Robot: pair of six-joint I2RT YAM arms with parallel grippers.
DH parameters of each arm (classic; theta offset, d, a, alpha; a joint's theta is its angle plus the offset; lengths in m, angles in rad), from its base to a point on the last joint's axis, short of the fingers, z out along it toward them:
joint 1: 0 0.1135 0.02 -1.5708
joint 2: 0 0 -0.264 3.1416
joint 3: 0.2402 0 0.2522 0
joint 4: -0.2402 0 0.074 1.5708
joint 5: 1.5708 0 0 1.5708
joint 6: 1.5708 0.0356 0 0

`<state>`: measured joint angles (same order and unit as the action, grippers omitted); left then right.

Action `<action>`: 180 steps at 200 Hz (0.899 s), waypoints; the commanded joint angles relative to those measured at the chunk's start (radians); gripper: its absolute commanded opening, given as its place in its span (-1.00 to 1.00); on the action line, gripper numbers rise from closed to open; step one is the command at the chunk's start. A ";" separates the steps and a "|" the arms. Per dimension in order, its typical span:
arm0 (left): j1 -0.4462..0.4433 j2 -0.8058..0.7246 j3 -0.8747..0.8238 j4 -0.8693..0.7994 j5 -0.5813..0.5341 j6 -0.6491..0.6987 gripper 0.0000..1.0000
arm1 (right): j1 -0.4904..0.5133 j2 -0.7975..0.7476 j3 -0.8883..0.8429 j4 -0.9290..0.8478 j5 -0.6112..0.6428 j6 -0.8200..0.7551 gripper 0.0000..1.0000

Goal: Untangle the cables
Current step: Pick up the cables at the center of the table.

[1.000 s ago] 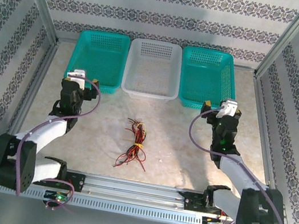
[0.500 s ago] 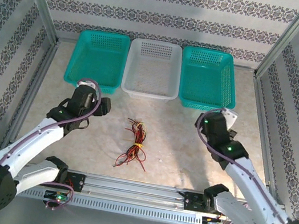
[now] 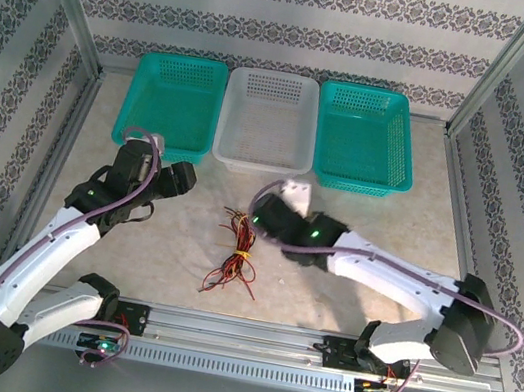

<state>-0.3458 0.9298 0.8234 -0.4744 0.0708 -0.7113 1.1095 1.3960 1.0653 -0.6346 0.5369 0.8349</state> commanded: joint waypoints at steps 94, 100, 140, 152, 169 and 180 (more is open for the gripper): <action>0.024 -0.012 -0.073 0.082 0.119 -0.069 0.42 | -0.035 0.296 0.046 0.080 -0.443 0.134 0.82; 0.022 -0.014 -0.071 0.072 0.115 -0.064 0.42 | -0.039 0.307 0.049 0.083 -0.452 0.135 0.78; 0.022 -0.015 -0.082 0.052 0.111 -0.063 0.41 | -0.055 0.348 0.042 0.088 -0.506 0.140 0.41; 0.022 -0.009 -0.084 0.054 0.117 -0.065 0.41 | -0.060 0.352 0.026 0.093 -0.517 0.152 0.32; 0.023 0.002 -0.087 0.066 0.128 -0.070 0.43 | -0.066 0.351 0.007 0.109 -0.535 0.166 0.23; 0.022 0.011 -0.087 0.077 0.134 -0.079 0.45 | -0.068 0.350 0.002 0.130 -0.544 0.170 0.15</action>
<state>-0.3317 0.9291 0.7444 -0.3969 0.1837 -0.7902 1.0531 1.7355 1.0889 -0.5167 0.0338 0.9771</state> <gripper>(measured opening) 0.716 0.609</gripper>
